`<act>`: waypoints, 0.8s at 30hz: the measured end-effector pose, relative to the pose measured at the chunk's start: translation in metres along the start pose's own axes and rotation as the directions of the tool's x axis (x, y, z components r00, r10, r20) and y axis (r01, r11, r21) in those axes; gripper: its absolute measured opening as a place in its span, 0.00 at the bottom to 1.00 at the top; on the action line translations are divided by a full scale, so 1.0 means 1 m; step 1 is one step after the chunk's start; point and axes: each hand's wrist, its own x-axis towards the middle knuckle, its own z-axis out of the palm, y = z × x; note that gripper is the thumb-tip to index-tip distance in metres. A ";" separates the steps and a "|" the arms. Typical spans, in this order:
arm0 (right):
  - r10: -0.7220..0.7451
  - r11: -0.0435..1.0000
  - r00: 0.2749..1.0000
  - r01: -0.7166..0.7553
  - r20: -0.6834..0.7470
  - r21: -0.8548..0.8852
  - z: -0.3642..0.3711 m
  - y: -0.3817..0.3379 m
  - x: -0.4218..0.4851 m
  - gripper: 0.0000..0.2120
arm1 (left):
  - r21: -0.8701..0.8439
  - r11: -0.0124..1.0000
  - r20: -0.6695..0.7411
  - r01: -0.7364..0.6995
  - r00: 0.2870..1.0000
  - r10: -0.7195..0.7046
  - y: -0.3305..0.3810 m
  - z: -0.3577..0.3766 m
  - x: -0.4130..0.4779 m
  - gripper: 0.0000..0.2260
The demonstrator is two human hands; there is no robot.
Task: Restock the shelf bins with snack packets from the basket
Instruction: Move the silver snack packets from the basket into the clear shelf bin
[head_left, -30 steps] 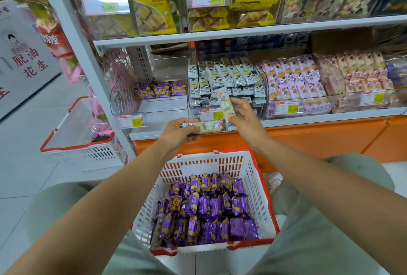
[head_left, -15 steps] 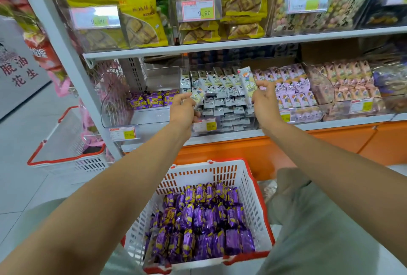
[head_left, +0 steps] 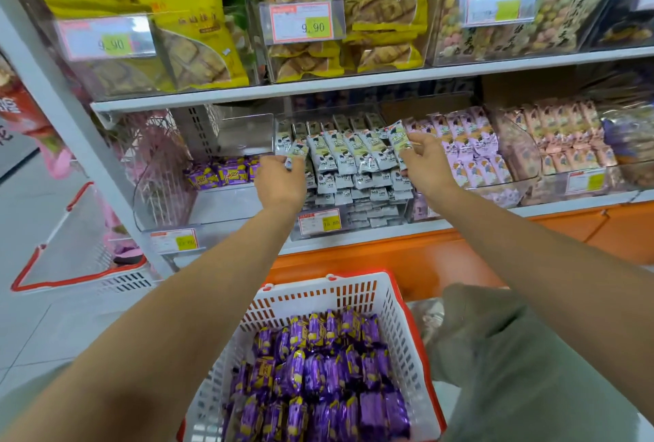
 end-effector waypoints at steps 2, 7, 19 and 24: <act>-0.019 1.000 1.000 0.019 -0.021 -0.008 0.003 0.005 0.002 0.20 | 0.113 0.992 -0.024 -0.054 0.998 0.057 -0.002 0.003 0.001 0.15; -0.091 0.993 0.992 0.084 -0.083 -0.079 0.006 0.013 0.004 0.16 | 0.377 0.910 -0.031 -0.175 0.979 0.201 -0.007 0.009 0.006 0.16; -0.099 0.966 0.990 0.073 -0.096 -0.249 0.013 0.025 0.017 0.21 | 0.443 0.877 -0.076 -0.184 0.967 0.241 -0.017 0.014 0.005 0.23; -0.221 0.953 0.954 0.167 -0.202 -0.254 0.009 0.024 0.004 0.17 | 0.341 0.913 -0.171 -0.224 0.940 0.295 -0.025 0.000 -0.007 0.18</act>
